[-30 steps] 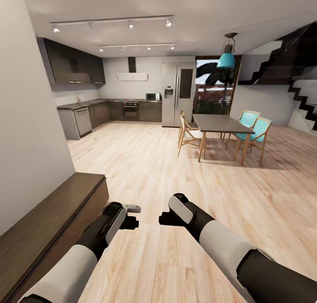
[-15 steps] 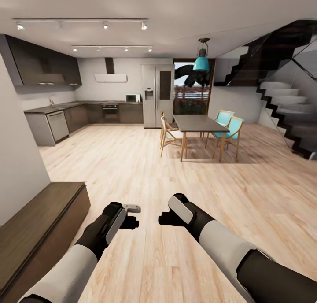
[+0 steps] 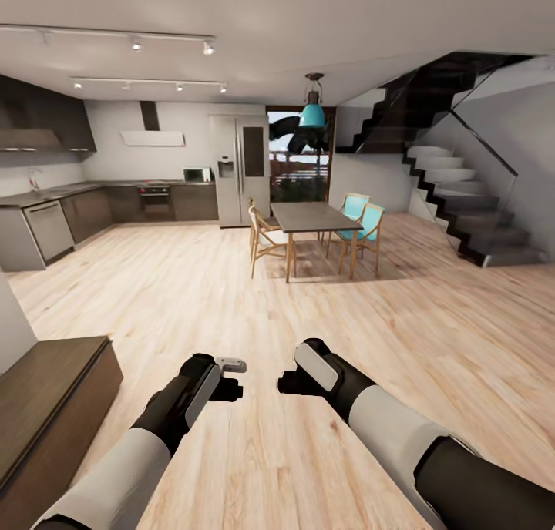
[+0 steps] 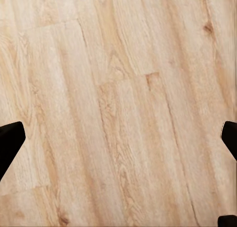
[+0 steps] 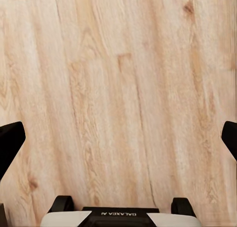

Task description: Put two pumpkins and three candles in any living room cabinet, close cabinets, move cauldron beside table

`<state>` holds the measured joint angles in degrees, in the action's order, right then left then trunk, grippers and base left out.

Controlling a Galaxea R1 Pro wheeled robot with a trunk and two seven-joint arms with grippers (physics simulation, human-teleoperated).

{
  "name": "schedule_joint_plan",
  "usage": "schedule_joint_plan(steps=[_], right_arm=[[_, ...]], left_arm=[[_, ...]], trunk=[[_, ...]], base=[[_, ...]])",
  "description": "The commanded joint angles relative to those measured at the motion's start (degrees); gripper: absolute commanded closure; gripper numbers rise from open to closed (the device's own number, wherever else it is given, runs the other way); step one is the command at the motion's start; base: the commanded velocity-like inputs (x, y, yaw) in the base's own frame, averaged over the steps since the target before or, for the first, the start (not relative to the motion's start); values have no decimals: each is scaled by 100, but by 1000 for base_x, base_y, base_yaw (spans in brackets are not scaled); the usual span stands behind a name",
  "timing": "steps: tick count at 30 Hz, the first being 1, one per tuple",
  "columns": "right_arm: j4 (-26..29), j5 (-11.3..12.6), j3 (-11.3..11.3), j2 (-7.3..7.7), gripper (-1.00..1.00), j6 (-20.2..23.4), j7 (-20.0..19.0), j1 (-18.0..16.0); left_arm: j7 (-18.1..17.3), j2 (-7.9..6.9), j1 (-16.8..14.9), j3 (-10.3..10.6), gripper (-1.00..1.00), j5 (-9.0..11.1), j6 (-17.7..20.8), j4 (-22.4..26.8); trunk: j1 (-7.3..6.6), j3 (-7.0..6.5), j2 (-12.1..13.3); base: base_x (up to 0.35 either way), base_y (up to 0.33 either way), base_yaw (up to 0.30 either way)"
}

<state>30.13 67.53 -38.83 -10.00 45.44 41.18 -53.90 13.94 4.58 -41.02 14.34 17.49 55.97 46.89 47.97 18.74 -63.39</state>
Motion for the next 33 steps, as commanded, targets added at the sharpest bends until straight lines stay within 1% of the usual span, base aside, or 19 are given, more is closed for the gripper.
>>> schedule_joint_plan(steps=[1, 33], right_arm=[[1, 50, -27, 0, -100, 2, 48, -10], [1, 50, -25, 0, -100, 0, 48, -9]], left_arm=[[57, -3, -3, 12, -100, 62, 19, 8], [56, -1, -3, 14, -100, 62, 19, 4]], trunk=[[-22, -13, 37], [-725, -651, 1320]], base=[[0, 0, -290], [0, 0, -290]])
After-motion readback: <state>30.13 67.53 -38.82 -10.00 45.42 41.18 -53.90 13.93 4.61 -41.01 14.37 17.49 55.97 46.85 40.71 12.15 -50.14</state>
